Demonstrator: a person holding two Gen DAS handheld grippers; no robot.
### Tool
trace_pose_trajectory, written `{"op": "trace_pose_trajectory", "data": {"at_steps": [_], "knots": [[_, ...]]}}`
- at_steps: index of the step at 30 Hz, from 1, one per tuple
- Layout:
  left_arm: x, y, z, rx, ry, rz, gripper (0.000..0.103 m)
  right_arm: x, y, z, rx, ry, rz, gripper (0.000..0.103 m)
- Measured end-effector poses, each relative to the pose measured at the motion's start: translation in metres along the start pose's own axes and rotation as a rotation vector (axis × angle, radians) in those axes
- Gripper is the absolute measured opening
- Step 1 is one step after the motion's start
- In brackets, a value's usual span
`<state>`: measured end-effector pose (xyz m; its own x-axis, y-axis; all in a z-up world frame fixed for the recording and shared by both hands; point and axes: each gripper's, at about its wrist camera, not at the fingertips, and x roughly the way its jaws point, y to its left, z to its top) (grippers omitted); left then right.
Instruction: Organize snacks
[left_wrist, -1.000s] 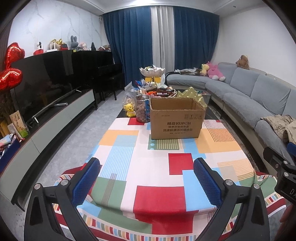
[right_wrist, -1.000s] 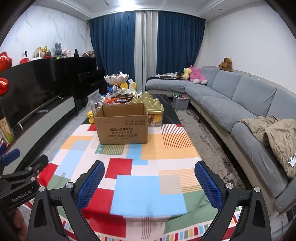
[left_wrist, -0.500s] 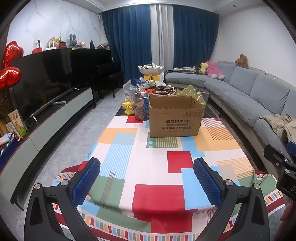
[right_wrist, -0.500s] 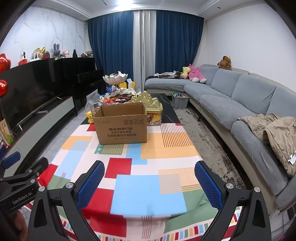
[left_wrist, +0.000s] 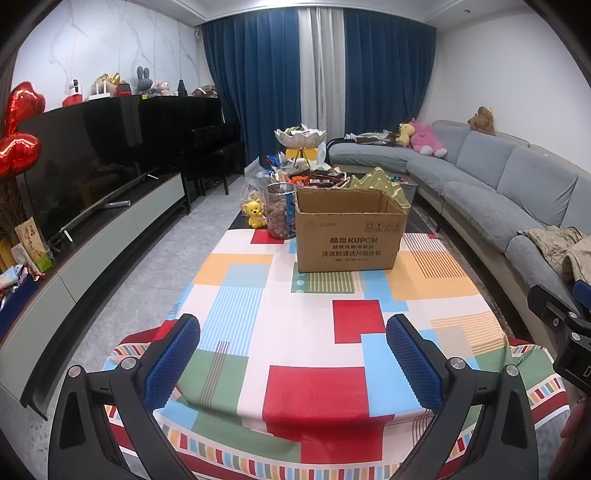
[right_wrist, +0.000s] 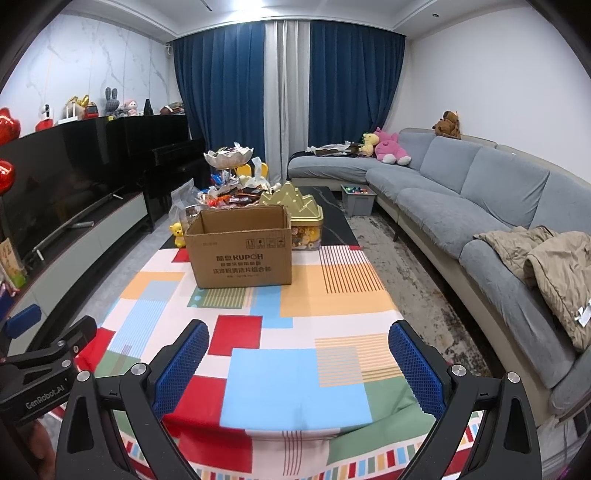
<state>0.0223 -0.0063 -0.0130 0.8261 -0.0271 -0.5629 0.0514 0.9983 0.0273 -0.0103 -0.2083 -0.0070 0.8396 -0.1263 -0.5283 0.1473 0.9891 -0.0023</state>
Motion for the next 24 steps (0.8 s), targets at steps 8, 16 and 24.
{"op": "trace_pose_trajectory", "data": {"at_steps": [8, 16, 24], "knots": [[0.0004, 0.0005, -0.0004, 0.001, 0.0, -0.002, 0.103, 0.0, -0.0002, 0.0006, 0.001, 0.0, -0.001, 0.099], [0.0003, 0.0004, -0.0002, 0.001, 0.001, -0.001, 0.103, 0.0, -0.0003, 0.0005, 0.001, 0.0, 0.0, 0.099], [0.0006, -0.0008, -0.0013, 0.0, -0.004, 0.001, 0.103, 0.0001, -0.0005, 0.0005, 0.001, -0.003, -0.001, 0.099]]}}
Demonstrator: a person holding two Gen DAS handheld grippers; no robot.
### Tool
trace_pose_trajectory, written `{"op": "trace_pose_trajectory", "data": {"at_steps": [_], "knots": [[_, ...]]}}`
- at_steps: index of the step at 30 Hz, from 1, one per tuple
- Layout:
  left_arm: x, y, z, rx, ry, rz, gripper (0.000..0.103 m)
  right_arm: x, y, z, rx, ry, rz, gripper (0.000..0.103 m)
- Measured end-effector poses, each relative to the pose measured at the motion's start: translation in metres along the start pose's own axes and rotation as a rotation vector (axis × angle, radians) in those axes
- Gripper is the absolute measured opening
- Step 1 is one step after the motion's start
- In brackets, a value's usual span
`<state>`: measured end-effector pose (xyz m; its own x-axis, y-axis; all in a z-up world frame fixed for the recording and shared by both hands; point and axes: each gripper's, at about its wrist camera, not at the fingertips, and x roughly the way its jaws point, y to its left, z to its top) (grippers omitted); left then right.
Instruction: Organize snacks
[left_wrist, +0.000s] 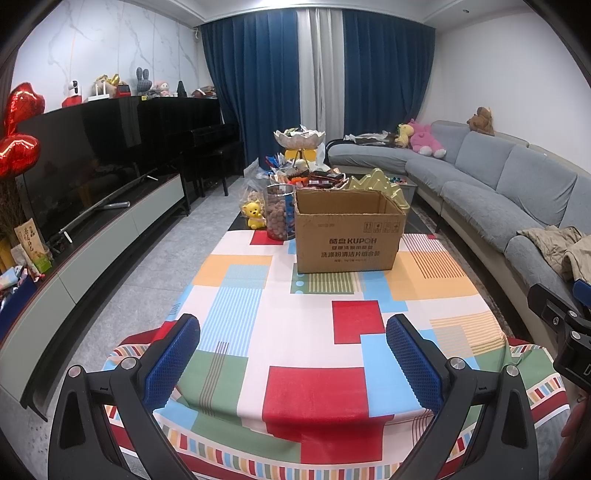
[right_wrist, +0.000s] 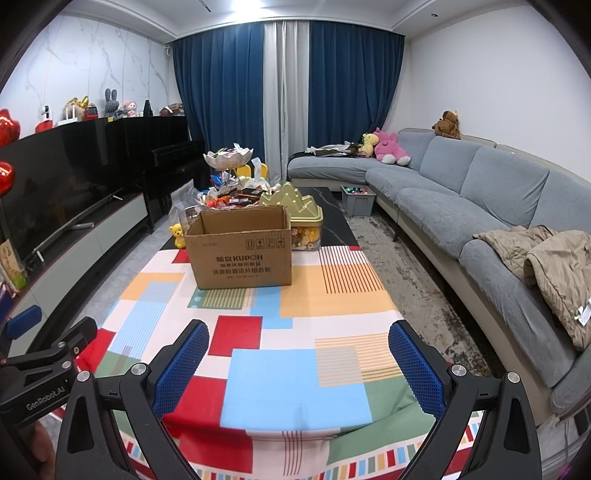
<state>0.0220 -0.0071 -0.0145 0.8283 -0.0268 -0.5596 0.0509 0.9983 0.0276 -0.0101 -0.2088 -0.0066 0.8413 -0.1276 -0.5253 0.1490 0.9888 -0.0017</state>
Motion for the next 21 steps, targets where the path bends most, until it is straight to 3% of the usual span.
{"op": "trace_pose_trajectory", "data": {"at_steps": [21], "knots": [[-0.0012, -0.0002, -0.0025, 0.001, 0.001, -0.001, 0.103, 0.0007, -0.002, 0.0003, 0.0, 0.0, -0.002, 0.099]]}}
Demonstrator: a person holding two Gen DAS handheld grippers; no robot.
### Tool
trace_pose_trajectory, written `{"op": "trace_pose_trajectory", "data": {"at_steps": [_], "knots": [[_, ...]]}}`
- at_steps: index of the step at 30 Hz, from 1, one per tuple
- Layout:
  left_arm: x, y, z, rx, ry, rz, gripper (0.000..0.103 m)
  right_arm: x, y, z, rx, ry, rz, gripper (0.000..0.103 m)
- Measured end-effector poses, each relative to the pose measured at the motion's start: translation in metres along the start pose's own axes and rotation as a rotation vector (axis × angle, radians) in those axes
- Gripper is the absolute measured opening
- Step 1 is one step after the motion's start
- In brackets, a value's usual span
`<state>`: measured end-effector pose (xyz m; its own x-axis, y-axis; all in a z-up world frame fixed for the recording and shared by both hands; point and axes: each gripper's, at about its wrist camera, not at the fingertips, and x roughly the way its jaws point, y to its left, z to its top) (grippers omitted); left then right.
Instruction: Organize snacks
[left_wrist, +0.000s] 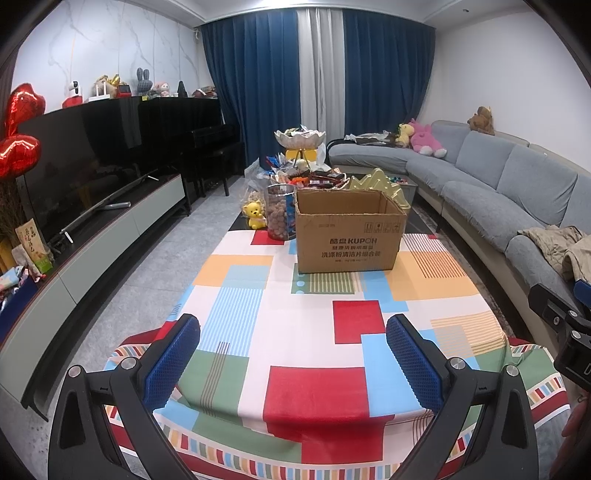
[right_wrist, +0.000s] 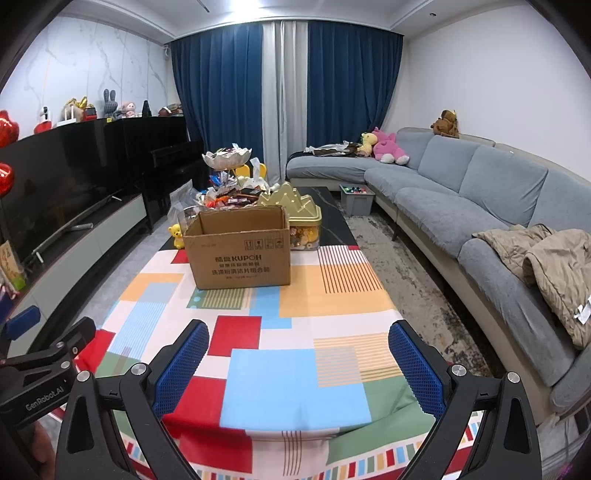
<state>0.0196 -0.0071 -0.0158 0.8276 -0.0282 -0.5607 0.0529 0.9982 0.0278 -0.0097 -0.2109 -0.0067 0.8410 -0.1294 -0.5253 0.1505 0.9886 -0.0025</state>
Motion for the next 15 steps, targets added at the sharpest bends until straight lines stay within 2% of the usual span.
{"op": "trace_pose_trajectory", "data": {"at_steps": [15], "knots": [[0.0005, 0.0005, -0.0003, 0.002, 0.007, -0.005, 0.103, 0.001, -0.0014, -0.0007, 0.004, 0.003, 0.0, 0.099]]}}
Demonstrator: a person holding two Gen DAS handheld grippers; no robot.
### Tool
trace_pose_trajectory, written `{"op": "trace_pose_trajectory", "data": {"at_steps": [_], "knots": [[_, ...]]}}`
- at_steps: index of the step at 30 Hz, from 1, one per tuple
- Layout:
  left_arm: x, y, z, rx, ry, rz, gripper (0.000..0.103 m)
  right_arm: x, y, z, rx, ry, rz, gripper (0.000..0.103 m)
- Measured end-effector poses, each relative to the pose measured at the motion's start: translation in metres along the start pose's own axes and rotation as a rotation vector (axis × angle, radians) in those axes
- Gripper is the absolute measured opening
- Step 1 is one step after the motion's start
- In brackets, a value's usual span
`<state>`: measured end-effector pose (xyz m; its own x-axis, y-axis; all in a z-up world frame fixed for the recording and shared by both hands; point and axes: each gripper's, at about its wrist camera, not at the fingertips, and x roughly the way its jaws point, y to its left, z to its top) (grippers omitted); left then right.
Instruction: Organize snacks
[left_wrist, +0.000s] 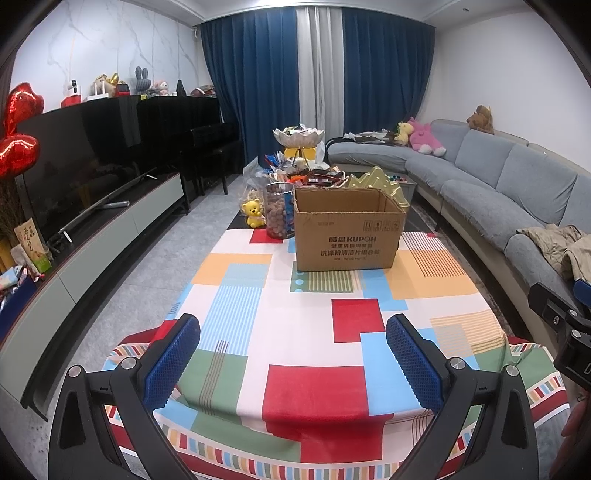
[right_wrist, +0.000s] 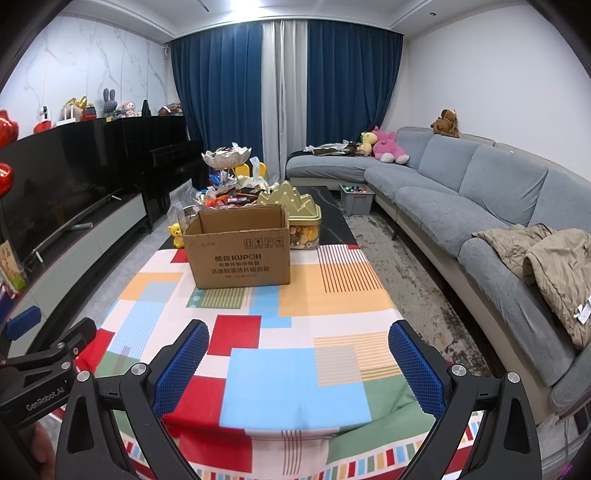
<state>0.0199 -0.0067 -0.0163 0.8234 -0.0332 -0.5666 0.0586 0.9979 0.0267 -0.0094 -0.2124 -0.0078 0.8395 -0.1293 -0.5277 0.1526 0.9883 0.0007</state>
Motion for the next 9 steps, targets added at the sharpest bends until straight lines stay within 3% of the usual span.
{"op": "trace_pose_trajectory", "data": {"at_steps": [9], "knots": [[0.0002, 0.0001, 0.0006, 0.001, -0.003, -0.008, 0.103, -0.0002, -0.0005, -0.0005, 0.001, 0.0, -0.001, 0.099]]}}
